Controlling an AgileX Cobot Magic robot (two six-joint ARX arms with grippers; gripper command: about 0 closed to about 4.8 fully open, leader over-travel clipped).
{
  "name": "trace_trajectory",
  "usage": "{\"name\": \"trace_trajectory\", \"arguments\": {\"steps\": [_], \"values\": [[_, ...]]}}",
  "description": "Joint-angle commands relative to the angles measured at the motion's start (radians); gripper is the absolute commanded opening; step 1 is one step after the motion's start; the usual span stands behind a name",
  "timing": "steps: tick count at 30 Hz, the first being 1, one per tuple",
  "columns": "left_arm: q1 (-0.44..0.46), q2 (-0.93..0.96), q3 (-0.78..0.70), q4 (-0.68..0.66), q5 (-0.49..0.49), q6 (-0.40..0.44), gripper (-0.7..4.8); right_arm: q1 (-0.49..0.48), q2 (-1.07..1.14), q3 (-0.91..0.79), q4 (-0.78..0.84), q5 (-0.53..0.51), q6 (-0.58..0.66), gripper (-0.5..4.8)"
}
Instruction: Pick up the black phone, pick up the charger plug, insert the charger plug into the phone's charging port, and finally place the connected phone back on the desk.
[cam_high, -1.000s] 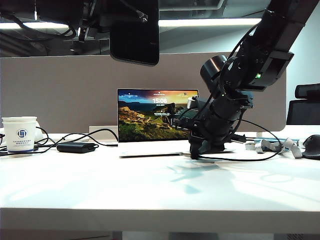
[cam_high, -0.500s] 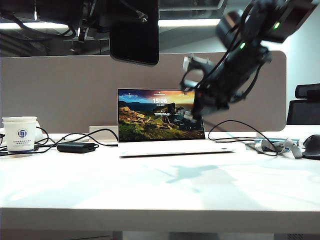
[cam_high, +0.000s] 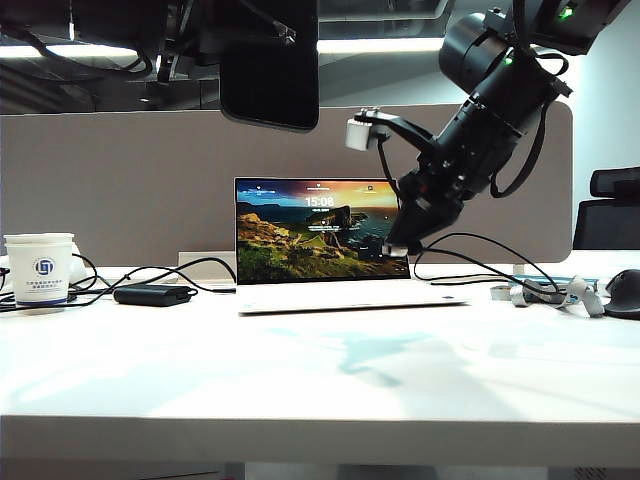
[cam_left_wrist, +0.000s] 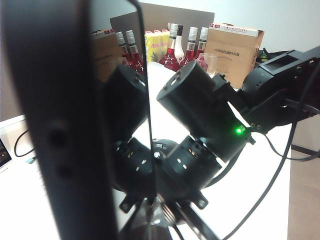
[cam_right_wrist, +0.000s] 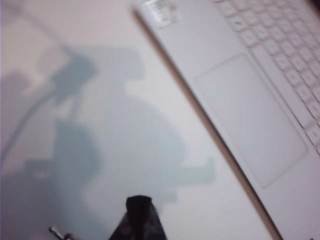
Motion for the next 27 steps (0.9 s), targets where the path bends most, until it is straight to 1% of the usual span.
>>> {"name": "trace_trajectory", "arguments": {"steps": [1, 3, 4, 6, 11, 13, 15, 18, 19, 23, 27], "values": [[0.000, -0.009, 0.006, 0.043, 0.007, 0.000, -0.07, 0.002, -0.004, 0.002, -0.047, 0.005, -0.207, 0.00], [0.000, -0.009, 0.006, 0.043, 0.007, 0.000, -0.07, 0.002, -0.004, 0.002, -0.064, 0.023, -0.299, 0.01], [0.000, -0.009, 0.006, 0.043, 0.007, 0.000, -0.07, 0.002, -0.003, 0.002, -0.065, 0.021, -0.325, 0.01], [0.000, -0.009, 0.006, 0.043, 0.007, 0.000, -0.07, 0.002, 0.003, 0.000, -0.062, 0.019, -0.344, 0.12], [0.000, -0.009, 0.006, 0.042, 0.007, 0.000, -0.07, 0.002, 0.047, 0.000, -0.062, 0.019, -0.368, 0.14], [0.000, -0.009, 0.006, 0.042, 0.007, 0.000, -0.07, 0.006, 0.071, 0.000, -0.053, 0.041, -0.389, 0.14], [0.000, -0.009, 0.006, 0.042, 0.007, 0.000, -0.07, 0.016, 0.094, 0.000, -0.040, 0.088, -0.415, 0.19], [0.000, -0.008, 0.006, 0.042, 0.008, 0.000, -0.07, 0.017, 0.119, 0.000, -0.026, 0.093, -0.418, 0.43], [0.000, -0.009, 0.006, 0.042, 0.008, 0.000, -0.07, 0.017, 0.126, 0.000, -0.024, 0.093, -0.417, 0.59], [0.000, -0.008, 0.006, 0.042, 0.007, 0.000, -0.07, 0.017, 0.132, 0.000, -0.020, 0.085, -0.411, 1.63], [0.000, -0.008, 0.006, 0.040, 0.008, 0.000, -0.07, 0.017, 0.125, 0.001, -0.019, 0.082, -0.410, 1.76]]}}
